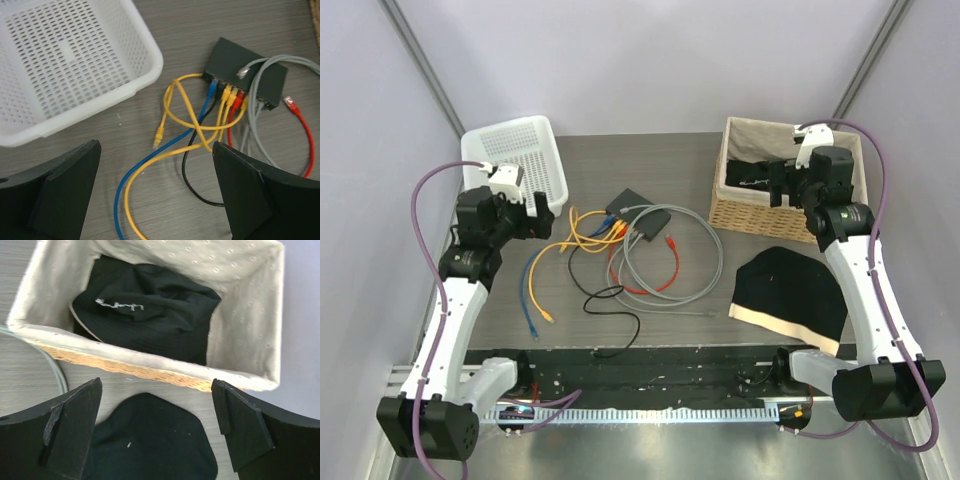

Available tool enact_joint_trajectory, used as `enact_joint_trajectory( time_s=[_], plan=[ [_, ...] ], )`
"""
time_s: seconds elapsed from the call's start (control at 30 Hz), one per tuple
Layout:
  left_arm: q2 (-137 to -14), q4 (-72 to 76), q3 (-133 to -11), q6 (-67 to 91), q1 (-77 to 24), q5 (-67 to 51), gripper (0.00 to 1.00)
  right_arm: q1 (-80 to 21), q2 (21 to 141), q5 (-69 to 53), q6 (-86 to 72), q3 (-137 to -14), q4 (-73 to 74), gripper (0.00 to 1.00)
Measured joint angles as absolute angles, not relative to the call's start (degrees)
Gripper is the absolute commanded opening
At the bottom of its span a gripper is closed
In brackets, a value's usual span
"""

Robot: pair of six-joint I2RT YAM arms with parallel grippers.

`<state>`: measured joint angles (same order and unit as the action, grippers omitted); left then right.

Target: Pull the plug from the switch port

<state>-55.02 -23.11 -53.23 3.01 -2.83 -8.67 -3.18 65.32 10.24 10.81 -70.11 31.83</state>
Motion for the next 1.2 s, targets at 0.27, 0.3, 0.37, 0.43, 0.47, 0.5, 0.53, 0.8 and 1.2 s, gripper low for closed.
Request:
enact_joint_trajectory(
  time_s=[0.27, 0.3, 0.37, 0.43, 0.47, 0.5, 0.53, 0.8, 1.2],
  plan=[
    [-58.13, -22.59, -57.95, 3.57, -2.83, -17.23, 1.00, -3.11, 66.06, 6.76, 10.79, -71.81, 35.86, 1.00],
    [-58.81, -22.87, -59.24, 4.12, -2.83, -17.82, 1.00, -3.11, 66.06, 4.12, 11.46, -72.25, 36.07, 0.98],
    [-60.58, -23.51, -62.98, 4.93, -2.83, -18.72, 1.00, -3.11, 66.08, -2.94, 13.04, -73.87, 36.67, 0.97],
    [-63.42, -25.41, -68.36, 5.39, -2.83, -19.84, 1.00, -3.44, 67.02, -9.78, 13.17, -76.29, 36.56, 0.94],
    [-65.82, -26.13, -72.55, 5.37, -2.83, -20.73, 1.00, -3.99, 68.36, -12.67, 12.78, -78.43, 36.21, 0.90],
    [-67.61, -26.83, -75.37, 5.32, -2.83, -21.30, 1.00, -4.64, 70.13, -15.09, 12.10, -80.68, 35.11, 0.88],
    [-70.04, -27.35, -79.05, 5.34, -2.83, -22.39, 1.00, -5.87, 73.91, -17.37, 11.07, -84.51, 35.00, 0.87],
    [-72.58, -30.87, -75.29, 6.92, -2.85, -29.93, 1.00, -15.81, 101.41, -23.68, 8.86, -104.60, 28.21, 0.86],
    [-70.39, -31.18, -61.65, 6.04, -6.61, -32.88, 0.94, -19.66, 136.88, -22.22, -4.51, -123.92, 25.04, 0.82]
  ],
)
